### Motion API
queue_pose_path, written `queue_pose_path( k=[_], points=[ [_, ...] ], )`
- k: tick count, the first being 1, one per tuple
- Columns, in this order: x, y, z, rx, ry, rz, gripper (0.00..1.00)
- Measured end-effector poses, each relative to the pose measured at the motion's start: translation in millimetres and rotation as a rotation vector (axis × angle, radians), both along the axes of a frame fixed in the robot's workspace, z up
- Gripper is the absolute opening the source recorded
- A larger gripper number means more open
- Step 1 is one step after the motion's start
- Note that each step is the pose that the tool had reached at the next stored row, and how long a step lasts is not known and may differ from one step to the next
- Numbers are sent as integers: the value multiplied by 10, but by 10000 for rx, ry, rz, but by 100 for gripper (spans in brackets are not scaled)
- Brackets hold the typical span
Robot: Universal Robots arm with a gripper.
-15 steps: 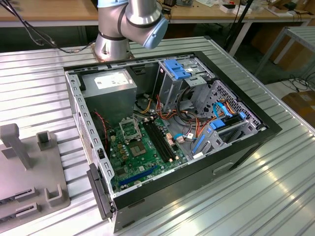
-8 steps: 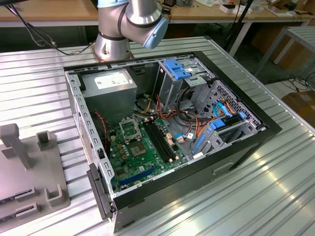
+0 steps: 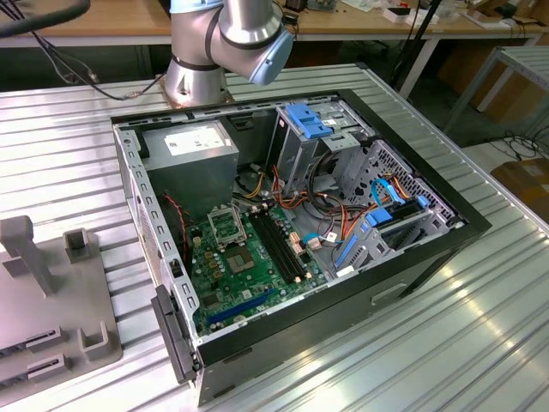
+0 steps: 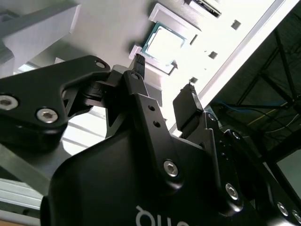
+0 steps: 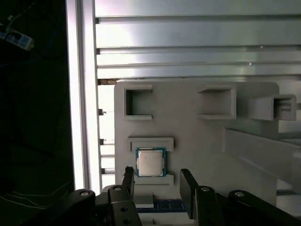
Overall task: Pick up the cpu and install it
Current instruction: 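Pick up the cpu and move it towards the insertion slot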
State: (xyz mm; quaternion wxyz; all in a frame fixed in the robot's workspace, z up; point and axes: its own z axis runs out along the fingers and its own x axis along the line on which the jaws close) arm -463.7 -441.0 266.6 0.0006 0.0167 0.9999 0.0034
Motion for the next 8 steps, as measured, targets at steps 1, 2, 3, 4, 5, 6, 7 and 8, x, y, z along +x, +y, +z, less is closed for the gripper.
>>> queue_pose_path(
  k=[1,2,3,4,5,6,7,8],
  points=[
    [-2,-2,-19,-1,0,-21,52],
    [-4,-4,-37,-1,-2,-36,52],
    [-6,-5,-54,-1,-3,-50,52],
    [-9,-6,-72,-1,-4,-65,52],
    [-11,-7,-91,-2,-7,-82,52],
    [-12,-7,-105,-4,-6,-97,52],
    [-19,-5,-122,-5,-6,-107,52],
    [-29,-5,-138,-6,-5,-110,52]
  ],
)
